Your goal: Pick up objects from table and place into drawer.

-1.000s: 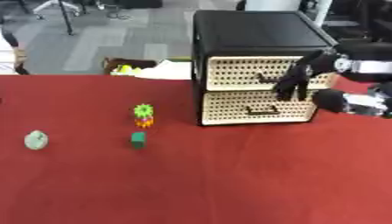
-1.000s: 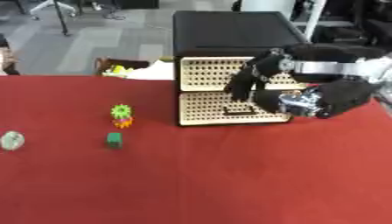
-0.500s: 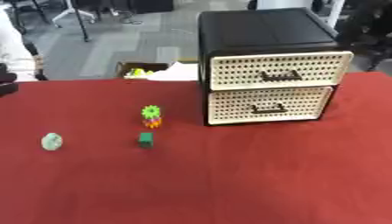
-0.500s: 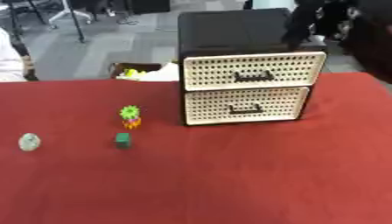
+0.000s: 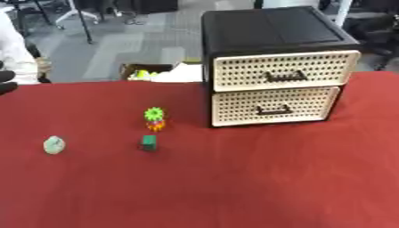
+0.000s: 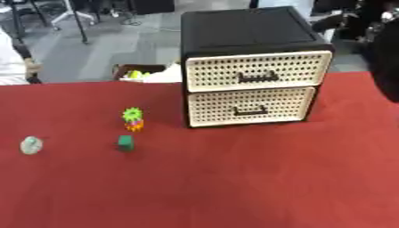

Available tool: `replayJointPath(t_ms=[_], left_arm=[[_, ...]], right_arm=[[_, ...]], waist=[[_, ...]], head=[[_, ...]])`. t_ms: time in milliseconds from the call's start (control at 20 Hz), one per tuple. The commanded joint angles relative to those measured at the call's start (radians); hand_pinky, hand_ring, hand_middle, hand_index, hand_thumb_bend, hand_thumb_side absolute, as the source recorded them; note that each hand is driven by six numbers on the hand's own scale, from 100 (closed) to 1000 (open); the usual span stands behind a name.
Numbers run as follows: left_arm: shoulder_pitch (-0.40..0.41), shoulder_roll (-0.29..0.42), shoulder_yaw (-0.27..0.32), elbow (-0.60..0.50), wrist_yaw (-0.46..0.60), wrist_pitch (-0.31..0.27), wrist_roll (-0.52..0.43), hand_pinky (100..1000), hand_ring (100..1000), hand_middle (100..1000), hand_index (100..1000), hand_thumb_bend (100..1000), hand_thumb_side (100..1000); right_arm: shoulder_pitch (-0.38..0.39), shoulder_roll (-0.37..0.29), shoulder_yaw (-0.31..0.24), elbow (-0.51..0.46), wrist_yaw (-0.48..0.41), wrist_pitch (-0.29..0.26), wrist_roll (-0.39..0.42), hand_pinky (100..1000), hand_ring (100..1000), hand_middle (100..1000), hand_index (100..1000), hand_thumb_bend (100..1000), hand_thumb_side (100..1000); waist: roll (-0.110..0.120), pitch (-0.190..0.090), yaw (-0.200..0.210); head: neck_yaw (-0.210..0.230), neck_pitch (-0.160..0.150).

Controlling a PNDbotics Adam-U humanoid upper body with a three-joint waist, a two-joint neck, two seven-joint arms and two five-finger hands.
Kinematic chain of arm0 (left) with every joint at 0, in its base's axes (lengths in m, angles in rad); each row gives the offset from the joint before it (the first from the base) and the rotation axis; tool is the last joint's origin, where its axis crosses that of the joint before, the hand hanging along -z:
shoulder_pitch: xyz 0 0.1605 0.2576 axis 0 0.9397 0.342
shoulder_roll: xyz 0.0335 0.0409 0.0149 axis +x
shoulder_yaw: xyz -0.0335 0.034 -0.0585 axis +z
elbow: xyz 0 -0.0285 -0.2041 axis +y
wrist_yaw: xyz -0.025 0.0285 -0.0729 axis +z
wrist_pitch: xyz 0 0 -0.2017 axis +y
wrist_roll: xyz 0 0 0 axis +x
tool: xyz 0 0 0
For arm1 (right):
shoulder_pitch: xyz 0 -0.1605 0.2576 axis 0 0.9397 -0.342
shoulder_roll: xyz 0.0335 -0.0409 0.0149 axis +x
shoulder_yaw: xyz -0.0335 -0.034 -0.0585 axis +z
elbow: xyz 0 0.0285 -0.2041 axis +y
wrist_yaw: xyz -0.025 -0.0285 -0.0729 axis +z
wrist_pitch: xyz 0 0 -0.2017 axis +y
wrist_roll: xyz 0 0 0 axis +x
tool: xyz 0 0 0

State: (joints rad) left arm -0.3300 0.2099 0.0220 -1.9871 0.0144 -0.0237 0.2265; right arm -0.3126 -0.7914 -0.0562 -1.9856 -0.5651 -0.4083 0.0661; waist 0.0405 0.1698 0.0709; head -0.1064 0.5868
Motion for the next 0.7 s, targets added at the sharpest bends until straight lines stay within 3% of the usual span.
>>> replayJointPath(t_ms=[50,450,700], left_arm=[[-0.017,0.023,0.011,-0.013,-0.009,-0.024,0.008,731,705,675,822,100,1000],[-0.021,0.019,0.019,-0.013,-0.03,-0.087,0.029,767,739,718,850,100,1000],[-0.018,0.015,0.025,-0.013,-0.044,-0.122,0.034,839,785,759,876,100,1000]], right_arm=[[0.014,0.022,-0.024,-0.014,0.06,-0.04,-0.06,706,784,830,948,100,1000],[0.082,0.139,-0.031,-0.014,0.267,-0.129,-0.211,757,837,862,944,100,1000],[0.114,0.213,-0.016,-0.014,0.385,-0.107,-0.246,804,875,874,935,100,1000]], waist=[[-0.006,-0.004,-0.002],[-0.01,0.024,-0.006],[-0.009,0.04,-0.006]], head=[[0.006,-0.01],[0.013,-0.014],[0.012,-0.023]])
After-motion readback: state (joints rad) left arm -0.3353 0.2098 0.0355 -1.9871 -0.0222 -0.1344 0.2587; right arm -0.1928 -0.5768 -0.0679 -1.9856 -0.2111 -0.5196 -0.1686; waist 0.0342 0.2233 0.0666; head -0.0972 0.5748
